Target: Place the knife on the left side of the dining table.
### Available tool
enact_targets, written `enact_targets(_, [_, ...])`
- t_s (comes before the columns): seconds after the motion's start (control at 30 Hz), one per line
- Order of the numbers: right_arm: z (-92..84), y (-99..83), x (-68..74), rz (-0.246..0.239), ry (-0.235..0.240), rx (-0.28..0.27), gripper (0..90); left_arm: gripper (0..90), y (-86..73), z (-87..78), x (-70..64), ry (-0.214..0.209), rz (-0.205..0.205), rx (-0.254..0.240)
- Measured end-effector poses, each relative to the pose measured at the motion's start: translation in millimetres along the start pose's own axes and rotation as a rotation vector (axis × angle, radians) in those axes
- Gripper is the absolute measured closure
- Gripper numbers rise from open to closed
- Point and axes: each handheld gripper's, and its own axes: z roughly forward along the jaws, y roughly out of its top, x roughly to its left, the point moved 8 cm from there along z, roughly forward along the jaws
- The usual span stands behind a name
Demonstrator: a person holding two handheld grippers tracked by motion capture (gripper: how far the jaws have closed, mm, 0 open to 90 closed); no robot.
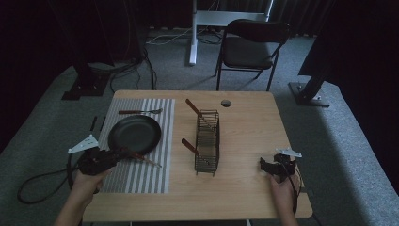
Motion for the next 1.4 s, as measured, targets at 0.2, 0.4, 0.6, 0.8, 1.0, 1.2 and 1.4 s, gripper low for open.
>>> enact_targets(0.2, [-0.1,0.0,0.2,0.002,0.000,0.001,11.6,74.0,-23.4,-11.4,25.9,-0.001,-0.142,-0.024])
enact_targets(0.4, [-0.1,0.0,0.2,0.002,0.000,0.001,11.6,72.4,-45.7,-12.8,48.3,0.060,-0.220,-0.003])
enact_targets(0.6, [-0.1,0.0,0.2,0.002,0.000,0.001,11.6,65.8,-71.0,-8.3,75.6,0.084,-0.353,0.001])
enact_targets(0.8, [-0.1,0.0,0.2,0.002,0.000,0.001,11.6,58.8,-85.2,1.1,88.3,0.146,-0.376,0.030])
enact_targets(1.0, [-0.1,0.0,0.2,0.002,0.000,0.001,11.6,47.5,-88.5,8.7,95.3,0.219,-0.340,0.037])
enact_targets(1.2, [-0.1,0.0,0.2,0.002,0.000,0.001,11.6,37.4,-92.3,15.7,97.4,0.378,-0.224,0.123])
enact_targets(1.4, [-0.1,0.0,0.2,0.002,0.000,0.001,11.6,36.3,-90.6,15.5,101.4,0.445,-0.192,0.117])
